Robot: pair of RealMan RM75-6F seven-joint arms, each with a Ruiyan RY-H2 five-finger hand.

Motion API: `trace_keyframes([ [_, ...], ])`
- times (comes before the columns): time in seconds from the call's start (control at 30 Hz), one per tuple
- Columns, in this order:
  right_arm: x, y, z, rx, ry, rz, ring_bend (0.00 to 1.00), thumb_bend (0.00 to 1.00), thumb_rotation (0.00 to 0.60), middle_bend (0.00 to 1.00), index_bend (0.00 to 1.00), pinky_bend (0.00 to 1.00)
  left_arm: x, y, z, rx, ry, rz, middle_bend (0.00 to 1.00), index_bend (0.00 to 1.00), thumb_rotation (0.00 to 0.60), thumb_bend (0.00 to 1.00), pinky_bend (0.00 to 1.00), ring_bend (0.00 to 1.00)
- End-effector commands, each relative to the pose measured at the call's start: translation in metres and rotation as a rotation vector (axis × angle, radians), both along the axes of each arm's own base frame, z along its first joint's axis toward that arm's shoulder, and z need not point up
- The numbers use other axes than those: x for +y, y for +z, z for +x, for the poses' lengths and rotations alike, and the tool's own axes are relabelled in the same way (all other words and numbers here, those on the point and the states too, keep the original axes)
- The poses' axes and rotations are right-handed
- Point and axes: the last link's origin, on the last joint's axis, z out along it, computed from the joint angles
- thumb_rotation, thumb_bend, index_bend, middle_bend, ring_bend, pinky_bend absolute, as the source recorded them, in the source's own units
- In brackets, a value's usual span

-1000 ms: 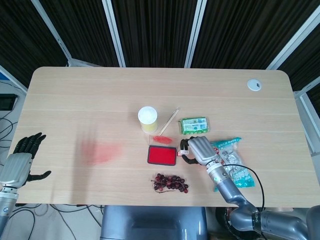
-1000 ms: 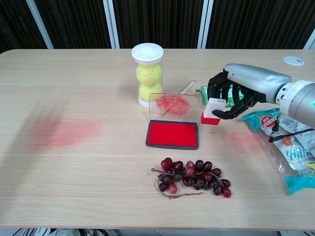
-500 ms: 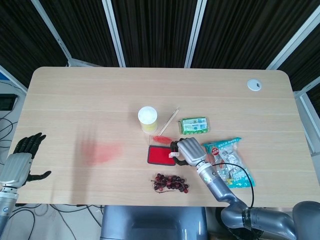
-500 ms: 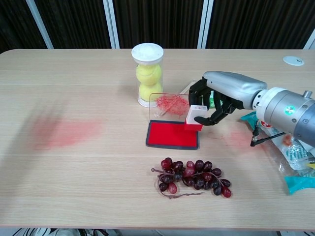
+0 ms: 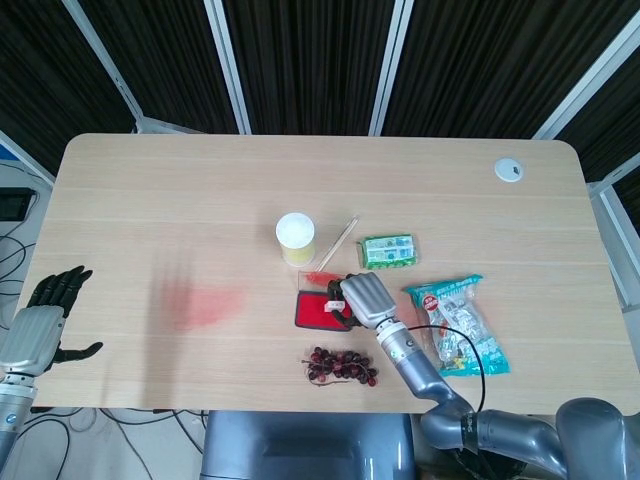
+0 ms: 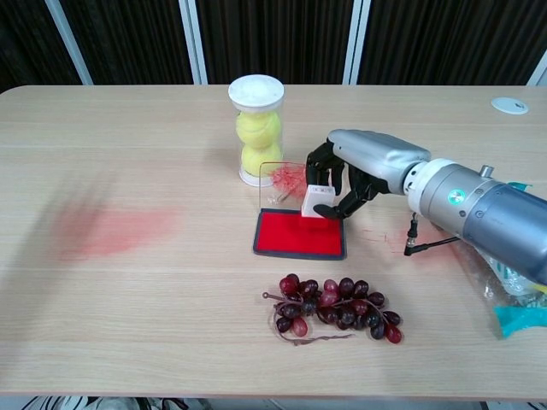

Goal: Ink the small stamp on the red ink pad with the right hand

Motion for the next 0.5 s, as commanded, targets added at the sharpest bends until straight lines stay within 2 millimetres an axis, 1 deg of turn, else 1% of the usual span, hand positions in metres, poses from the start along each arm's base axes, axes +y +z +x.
trace_keyframes([
  [0.03, 0.0, -0.005, 0.0, 0.002, -0.009, 0.002, 0.49, 0.65, 0.6, 0.63, 0.78, 0.56, 0.0, 0.0, 0.0, -0.001, 0.001, -0.001, 0.0, 0.0, 0.6, 0.05, 0.0, 0.0],
  [0.5, 0.003, -0.024, -0.002, -0.009, -0.033, 0.018, 0.49, 0.66, 0.6, 0.63, 0.78, 0.56, 0.0, 0.0, 0.0, -0.004, 0.005, -0.003, 0.0, 0.0, 0.6, 0.05, 0.0, 0.0],
])
